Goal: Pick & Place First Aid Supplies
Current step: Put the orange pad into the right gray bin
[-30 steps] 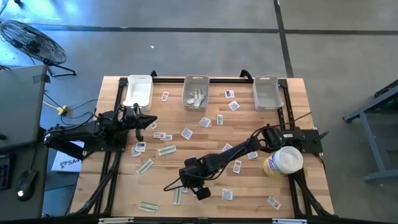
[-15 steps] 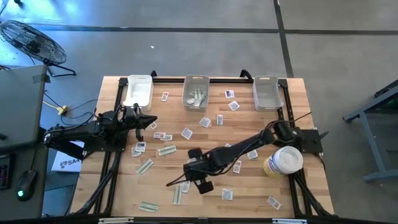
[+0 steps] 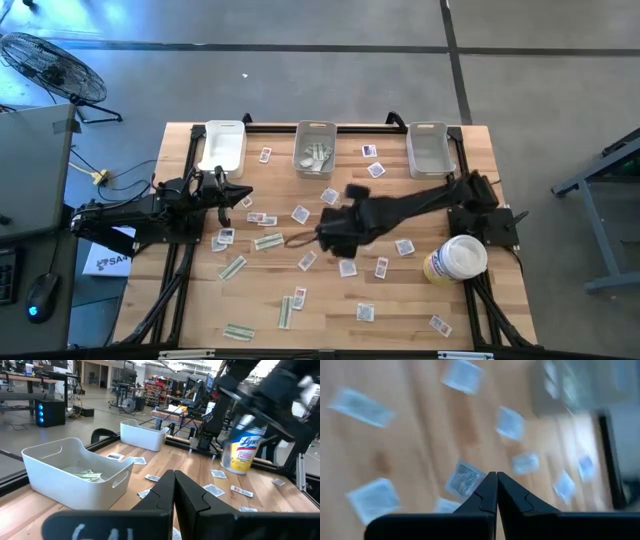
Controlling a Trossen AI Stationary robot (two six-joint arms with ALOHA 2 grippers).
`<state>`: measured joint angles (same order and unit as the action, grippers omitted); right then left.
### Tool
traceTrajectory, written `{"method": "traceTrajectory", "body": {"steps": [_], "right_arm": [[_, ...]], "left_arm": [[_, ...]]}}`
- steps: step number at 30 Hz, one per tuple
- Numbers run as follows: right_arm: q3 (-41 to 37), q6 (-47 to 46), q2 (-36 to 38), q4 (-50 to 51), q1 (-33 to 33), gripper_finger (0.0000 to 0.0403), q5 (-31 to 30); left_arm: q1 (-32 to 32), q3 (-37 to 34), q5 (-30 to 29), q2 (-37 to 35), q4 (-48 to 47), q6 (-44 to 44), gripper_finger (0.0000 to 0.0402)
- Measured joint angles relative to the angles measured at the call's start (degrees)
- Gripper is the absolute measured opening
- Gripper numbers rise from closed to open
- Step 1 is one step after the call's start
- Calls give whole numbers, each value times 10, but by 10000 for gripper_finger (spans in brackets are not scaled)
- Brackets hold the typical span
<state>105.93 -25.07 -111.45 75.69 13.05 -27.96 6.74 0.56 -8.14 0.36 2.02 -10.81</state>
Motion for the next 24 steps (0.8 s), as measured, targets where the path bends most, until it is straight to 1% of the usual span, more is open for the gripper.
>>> {"method": "traceTrajectory", "body": {"steps": [5,6,7,10,11,14,20,24], "right_arm": [[0,-108,33,139,-42,0,-71],[-1,-128,38,147,-51,0,-84],[-12,-134,50,141,-60,0,-97],[-65,-144,103,111,-93,0,-91],[-89,-157,123,111,-107,0,-90],[-169,-193,179,112,-150,0,-110],[-312,-249,297,98,-273,0,-161],[-391,-231,340,11,-355,0,-180]], "left_arm": [[0,0,0,0,0,0,1],[0,0,0,0,0,0,1],[0,0,0,0,0,0,1],[0,0,0,0,0,0,1],[0,0,0,0,0,0,1],[0,0,0,0,0,0,1],[0,0,0,0,0,0,1],[0,0,0,0,0,0,1]]}}
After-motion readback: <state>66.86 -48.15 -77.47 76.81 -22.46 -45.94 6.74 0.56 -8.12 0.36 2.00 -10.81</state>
